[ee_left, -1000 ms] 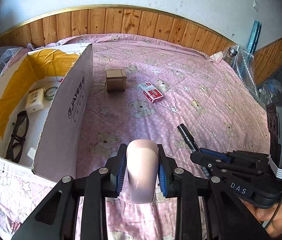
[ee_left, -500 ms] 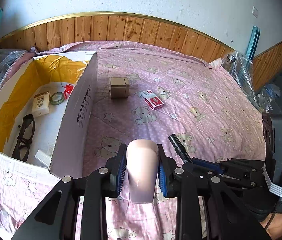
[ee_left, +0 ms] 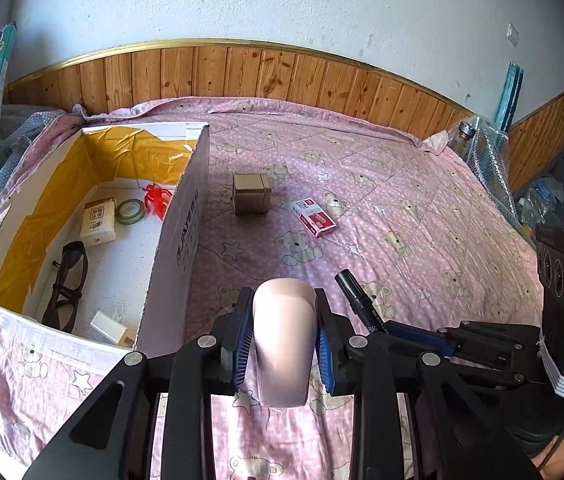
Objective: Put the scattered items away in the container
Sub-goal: 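Lift the stapler and black marker toward the box with both tools, then carry the white stapler and black marker over the box with both tools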
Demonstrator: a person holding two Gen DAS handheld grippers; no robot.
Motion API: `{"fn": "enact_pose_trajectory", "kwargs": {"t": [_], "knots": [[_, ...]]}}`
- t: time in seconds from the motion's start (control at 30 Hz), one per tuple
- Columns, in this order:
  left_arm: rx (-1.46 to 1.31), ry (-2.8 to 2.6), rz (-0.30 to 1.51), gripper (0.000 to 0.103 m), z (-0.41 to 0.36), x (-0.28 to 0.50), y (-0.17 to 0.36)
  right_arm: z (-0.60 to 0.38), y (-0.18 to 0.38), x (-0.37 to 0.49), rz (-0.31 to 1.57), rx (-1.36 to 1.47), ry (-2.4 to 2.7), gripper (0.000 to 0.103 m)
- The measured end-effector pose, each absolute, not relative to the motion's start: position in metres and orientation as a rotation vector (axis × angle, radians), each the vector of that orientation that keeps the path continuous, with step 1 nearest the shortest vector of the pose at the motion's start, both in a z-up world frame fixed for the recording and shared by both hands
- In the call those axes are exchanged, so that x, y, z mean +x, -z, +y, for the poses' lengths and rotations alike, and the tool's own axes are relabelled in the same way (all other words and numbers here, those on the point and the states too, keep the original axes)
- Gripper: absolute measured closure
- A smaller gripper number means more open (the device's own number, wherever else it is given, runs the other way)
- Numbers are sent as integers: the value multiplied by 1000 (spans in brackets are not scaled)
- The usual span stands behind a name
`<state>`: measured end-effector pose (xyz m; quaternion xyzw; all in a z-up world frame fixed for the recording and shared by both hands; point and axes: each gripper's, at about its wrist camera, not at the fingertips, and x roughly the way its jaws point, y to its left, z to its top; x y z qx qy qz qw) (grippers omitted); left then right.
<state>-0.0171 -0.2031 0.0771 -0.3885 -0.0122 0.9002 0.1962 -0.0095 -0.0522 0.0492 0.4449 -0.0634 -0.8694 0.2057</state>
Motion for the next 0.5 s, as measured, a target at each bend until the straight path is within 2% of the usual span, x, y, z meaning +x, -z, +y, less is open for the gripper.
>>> {"fn": "enact_pose_trajectory", "kwargs": {"t": [0.5], "knots": [[-1043, -2565, -116, 74, -227, -17, -99, -66, -66, -11, -155, 1184, 2403, 89]]}}
